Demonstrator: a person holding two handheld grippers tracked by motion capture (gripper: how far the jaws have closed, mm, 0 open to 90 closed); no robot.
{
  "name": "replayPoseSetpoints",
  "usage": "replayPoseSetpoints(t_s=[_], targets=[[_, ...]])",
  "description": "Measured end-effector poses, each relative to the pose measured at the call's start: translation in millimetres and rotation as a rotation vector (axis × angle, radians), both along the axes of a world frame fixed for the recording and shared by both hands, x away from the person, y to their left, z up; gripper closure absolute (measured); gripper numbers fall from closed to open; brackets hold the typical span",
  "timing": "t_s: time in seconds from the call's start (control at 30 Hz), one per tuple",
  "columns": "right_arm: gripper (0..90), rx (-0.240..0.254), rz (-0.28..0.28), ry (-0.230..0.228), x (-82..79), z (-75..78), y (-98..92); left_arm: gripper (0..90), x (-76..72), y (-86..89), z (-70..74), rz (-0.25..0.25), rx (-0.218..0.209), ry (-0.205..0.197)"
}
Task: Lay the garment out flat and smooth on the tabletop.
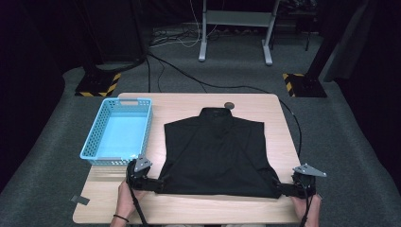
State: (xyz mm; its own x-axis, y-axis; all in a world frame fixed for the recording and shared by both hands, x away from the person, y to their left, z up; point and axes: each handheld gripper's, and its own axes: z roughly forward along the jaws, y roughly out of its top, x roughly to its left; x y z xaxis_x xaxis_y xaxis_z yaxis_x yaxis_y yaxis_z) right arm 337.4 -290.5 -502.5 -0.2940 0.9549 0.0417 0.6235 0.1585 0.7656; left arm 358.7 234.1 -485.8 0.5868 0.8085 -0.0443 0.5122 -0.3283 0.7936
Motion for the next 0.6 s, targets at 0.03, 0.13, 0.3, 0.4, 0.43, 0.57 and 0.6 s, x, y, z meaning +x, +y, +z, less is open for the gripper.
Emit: replayPoseSetpoints(t_s=[0.03,0.13,0.3,0.4,0.43,0.57,0.6], targets=[[0.1,0.003,0.012,-0.008,-0.8,7.5,6.5,0.7,3.2,-6.2,4.4,-0.018,0.002,0.002],[1.3,0.004,0.077,-0.022,1.6,24.4,35.3,0.6,15.9,-31.3,10.4,-0.062,0.066,0.006],[6.1,-0.076,0.178,0.024,25.5,20.5,85.8,3.1,42.6,-62.7,-1.3,-0.102,0.096,0.082],[11.3,-0.124,0.199,0.074,40.2,7.8,105.4,11.3,53.5,-71.3,-13.0,-0.108,0.102,0.117],[11.5,-0.148,0.201,0.086,43.9,3.2,110.2,14.7,55.9,-72.3,-16.4,-0.105,0.099,0.118],[13.0,-0.154,0.209,0.120,51.2,-9.3,117.4,15.3,60.2,-75.9,-27.8,-0.099,0.107,0.143],[13.3,-0.141,0.208,0.116,51.1,-10.1,116.7,15.2,59.4,-76.7,-30.6,-0.097,0.108,0.128]])
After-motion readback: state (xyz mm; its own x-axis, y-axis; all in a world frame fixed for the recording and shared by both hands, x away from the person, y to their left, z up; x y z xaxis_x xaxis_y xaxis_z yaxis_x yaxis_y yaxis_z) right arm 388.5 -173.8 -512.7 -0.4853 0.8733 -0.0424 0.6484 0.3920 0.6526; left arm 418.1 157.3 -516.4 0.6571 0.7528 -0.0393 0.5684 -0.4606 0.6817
